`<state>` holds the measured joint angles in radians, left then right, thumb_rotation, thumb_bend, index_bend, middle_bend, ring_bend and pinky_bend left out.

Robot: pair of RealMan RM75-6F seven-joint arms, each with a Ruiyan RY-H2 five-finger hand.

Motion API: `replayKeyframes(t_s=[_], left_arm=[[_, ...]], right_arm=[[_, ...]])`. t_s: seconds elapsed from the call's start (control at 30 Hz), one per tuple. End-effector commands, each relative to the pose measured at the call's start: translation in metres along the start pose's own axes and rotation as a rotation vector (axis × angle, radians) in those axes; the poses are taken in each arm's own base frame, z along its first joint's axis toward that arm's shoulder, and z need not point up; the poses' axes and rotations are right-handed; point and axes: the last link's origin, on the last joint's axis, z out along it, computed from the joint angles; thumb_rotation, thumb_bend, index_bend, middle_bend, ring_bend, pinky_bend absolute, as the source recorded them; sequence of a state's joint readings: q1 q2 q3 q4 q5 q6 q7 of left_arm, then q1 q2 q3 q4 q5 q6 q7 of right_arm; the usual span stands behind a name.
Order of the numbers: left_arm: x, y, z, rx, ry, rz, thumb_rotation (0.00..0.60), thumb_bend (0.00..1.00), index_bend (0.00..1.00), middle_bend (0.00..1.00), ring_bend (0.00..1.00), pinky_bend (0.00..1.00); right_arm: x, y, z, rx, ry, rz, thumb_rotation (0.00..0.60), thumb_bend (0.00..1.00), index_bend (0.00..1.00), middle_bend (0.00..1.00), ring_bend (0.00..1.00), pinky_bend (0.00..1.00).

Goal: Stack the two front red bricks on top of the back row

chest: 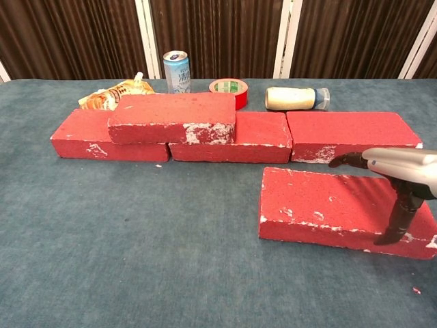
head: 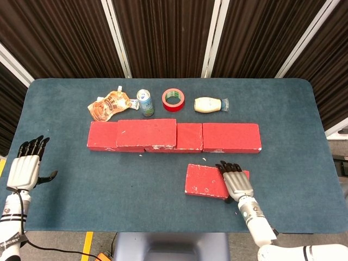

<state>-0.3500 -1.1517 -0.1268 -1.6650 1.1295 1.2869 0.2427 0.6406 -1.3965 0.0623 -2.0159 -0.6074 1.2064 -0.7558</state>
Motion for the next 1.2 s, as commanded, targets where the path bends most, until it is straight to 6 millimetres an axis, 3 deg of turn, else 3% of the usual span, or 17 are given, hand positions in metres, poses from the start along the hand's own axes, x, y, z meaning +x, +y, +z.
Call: replayKeyframes(t_s=[0.03, 0.53, 0.77, 0.87, 1.2], left_arm=[[0.0, -0.001, 0.0, 0.001, -0.002, 0.007, 0.6, 0.22, 0.0, 0.0, 0.0, 0.0], [-0.003, -0.006, 0.0, 0.009, -0.013, 0.026, 0.6, 0.22, 0.0, 0.0, 0.0, 0.0], [-0.003, -0.008, -0.001, 0.012, -0.011, 0.027, 0.6, 0.22, 0.0, 0.0, 0.0, 0.0], [-0.004, -0.01, -0.001, 0.017, -0.012, 0.027, 0.6, 0.22, 0.0, 0.0, 0.0, 0.0], [-0.002, -0.016, -0.004, 0.035, -0.014, 0.033, 0.6, 0.22, 0.0, 0.0, 0.0, 0.0]], right_arm=[[-0.003, 0.001, 0.002, -0.007, -0.006, 0.0, 0.6, 0.0, 0.08, 0.09, 0.0, 0.0], [-0.013, -0.001, 0.012, -0.007, -0.032, 0.004, 0.6, 0.0, 0.08, 0.08, 0.0, 0.0], [-0.015, -0.006, 0.013, 0.0, -0.02, -0.002, 0.6, 0.0, 0.12, 0.26, 0.26, 0.0], [-0.015, -0.008, 0.014, 0.002, -0.004, -0.002, 0.6, 0.06, 0.14, 0.31, 0.34, 0.0], [0.004, -0.017, 0.011, 0.05, 0.084, 0.062, 0.6, 0.13, 0.16, 0.33, 0.37, 0.0]])
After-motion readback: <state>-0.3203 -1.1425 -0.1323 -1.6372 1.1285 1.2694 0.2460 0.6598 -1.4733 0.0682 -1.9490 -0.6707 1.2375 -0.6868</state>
